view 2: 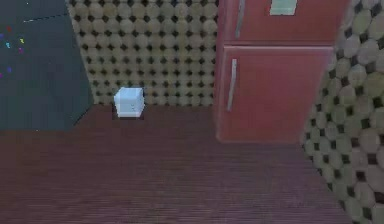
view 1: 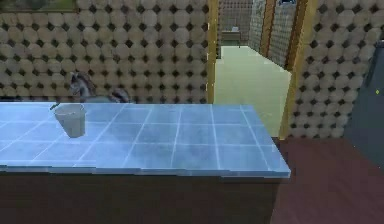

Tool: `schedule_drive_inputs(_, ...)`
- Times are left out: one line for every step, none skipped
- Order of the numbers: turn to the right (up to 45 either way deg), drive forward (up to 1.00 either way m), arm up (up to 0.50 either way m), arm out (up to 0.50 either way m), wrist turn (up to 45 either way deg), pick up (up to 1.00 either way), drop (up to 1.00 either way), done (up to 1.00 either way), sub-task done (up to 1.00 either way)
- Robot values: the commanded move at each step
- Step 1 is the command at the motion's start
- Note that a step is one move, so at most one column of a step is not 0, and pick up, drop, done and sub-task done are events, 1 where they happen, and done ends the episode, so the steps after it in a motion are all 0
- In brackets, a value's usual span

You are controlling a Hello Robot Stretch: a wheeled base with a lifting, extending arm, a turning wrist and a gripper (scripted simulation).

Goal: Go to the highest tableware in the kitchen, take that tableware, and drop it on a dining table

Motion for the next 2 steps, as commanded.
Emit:
schedule_drive_inputs(0.0, 0.1, 0.0, 0.0, 0.0, 0.0, 0.0, 0.0, 0.0)
schedule_drive_inputs(-45.0, 0.0, 0.0, 0.0, 0.0, 0.0, 0.0, 0.0, 0.0)
